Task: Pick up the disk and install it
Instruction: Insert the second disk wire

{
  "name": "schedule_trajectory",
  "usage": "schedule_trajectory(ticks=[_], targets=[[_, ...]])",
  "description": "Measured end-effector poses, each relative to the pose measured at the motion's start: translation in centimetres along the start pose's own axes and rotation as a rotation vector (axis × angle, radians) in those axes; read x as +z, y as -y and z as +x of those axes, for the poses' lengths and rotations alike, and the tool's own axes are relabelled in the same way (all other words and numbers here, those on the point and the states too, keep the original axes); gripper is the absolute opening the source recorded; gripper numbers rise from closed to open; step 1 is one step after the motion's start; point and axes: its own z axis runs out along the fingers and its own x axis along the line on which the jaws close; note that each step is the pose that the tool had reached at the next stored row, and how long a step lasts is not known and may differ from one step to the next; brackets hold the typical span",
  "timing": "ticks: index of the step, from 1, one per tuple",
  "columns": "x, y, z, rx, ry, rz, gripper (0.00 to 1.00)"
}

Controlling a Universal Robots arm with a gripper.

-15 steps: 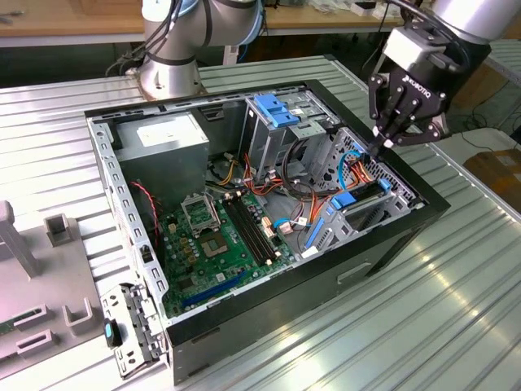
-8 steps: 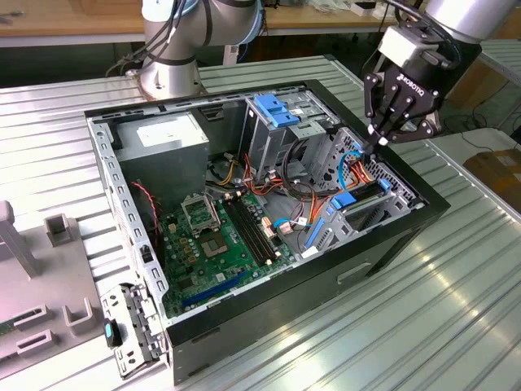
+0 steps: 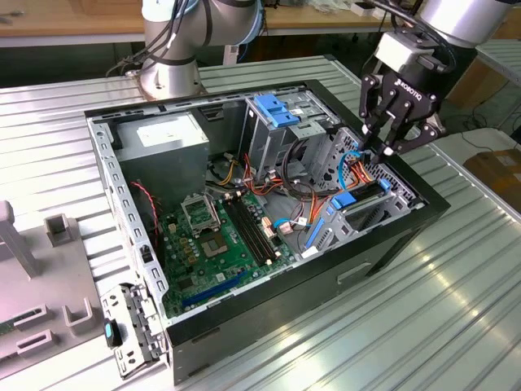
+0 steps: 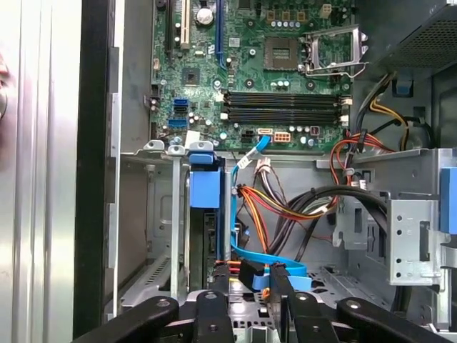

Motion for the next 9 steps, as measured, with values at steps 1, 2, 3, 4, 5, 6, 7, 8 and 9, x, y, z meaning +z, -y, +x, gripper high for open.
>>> schedule_trajectory(ticks=[1, 2, 3, 4, 5, 6, 7, 8, 9], targets=[[0.05, 0.0, -0.01, 0.0, 0.0001, 0.0, 0.36], [0.09, 0.0, -0.02, 0.0, -0.0001, 0.0, 0.36], [0.18, 0.01, -0.02, 0.0, -0.0003, 0.0, 0.35], [0.25, 0.01, -0.03, 0.0, -0.0004, 0.0, 0.35], [0.34, 0.02, -0.03, 0.0, -0.0005, 0.0, 0.22], [0.39, 0.02, -0.03, 0.0, -0.0006, 0.0, 0.16], [0.39, 0.02, -0.03, 0.0, -0.0007, 0.0, 0.16], [0.4, 0.02, -0.03, 0.0, -0.0005, 0.0, 0.16], [0.49, 0.02, 0.07, 0.0, 0.0014, 0.0005, 0.16]])
